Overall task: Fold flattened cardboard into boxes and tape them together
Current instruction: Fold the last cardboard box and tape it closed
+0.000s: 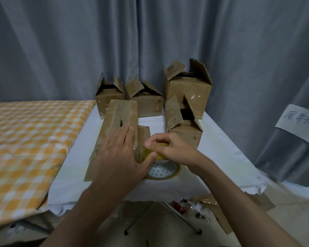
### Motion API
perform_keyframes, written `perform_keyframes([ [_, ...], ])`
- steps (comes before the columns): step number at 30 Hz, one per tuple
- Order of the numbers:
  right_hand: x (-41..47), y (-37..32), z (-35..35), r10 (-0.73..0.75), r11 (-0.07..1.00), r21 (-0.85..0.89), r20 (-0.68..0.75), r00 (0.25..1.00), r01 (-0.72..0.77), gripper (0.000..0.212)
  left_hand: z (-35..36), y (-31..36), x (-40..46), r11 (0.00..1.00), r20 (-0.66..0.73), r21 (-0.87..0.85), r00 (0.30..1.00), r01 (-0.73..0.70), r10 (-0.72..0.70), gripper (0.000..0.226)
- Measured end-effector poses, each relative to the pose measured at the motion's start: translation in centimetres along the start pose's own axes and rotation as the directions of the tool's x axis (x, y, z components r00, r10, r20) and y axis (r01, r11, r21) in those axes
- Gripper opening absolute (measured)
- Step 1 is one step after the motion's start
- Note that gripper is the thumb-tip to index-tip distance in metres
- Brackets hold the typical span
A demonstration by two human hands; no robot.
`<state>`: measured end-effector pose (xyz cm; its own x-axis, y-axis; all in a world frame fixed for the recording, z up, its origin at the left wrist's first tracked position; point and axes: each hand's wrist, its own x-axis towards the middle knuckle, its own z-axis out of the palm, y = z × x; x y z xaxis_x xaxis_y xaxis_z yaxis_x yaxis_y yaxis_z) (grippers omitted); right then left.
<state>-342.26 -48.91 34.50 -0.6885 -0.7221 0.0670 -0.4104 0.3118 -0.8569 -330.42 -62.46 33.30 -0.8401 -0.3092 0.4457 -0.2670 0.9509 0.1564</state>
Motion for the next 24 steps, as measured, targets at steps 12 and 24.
perform_keyframes([
  [12,0.3,-0.3,-0.6,0.072,0.993,0.093,0.059,0.996,-0.077,0.011,-1.4,0.7,2.7,0.997,0.022,-0.026,0.997,0.076,-0.076,0.044],
  [24,-2.1,0.5,-2.8,0.171,0.967,0.202,-0.048,0.984,-0.158,0.007,-1.0,1.1,2.4,0.991,0.073,0.131,0.997,0.024,-0.034,0.044],
])
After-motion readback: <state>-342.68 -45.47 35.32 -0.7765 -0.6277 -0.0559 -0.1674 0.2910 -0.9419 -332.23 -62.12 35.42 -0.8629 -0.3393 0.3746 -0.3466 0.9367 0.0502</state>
